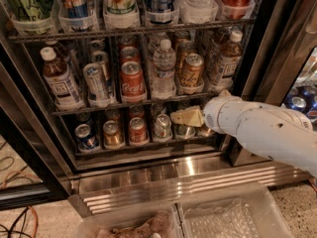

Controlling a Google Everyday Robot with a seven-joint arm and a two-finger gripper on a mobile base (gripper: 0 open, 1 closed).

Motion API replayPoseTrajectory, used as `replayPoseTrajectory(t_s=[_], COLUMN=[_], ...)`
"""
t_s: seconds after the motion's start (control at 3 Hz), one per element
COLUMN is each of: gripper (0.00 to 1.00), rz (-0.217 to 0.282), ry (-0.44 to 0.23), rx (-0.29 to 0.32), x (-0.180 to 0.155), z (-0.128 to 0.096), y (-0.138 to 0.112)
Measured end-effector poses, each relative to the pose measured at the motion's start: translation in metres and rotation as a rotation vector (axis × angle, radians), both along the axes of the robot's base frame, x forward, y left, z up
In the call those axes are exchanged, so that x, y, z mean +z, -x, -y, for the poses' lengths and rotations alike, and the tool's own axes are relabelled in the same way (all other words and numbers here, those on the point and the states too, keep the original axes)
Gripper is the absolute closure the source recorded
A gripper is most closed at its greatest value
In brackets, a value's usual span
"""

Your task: Pick orange can from middle shelf of fridge

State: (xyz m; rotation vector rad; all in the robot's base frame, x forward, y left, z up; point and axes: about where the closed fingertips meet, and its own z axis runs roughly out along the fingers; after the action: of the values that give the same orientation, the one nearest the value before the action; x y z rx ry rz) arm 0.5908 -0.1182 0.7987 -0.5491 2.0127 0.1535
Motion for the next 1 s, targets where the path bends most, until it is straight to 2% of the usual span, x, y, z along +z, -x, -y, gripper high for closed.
replayPoseTrajectory(t_s=[0.33, 0.67, 1.0], gripper=[0.00, 0.00, 0.00], rz=[0.000, 0.020, 0.075], ry=[0.000, -0.043, -0.121], rx=[0.000, 0.004, -0.009], x=[0.000, 0.002, 0.004], z=[0.000, -0.015, -0.031], y=[0.000, -0.005, -0.014])
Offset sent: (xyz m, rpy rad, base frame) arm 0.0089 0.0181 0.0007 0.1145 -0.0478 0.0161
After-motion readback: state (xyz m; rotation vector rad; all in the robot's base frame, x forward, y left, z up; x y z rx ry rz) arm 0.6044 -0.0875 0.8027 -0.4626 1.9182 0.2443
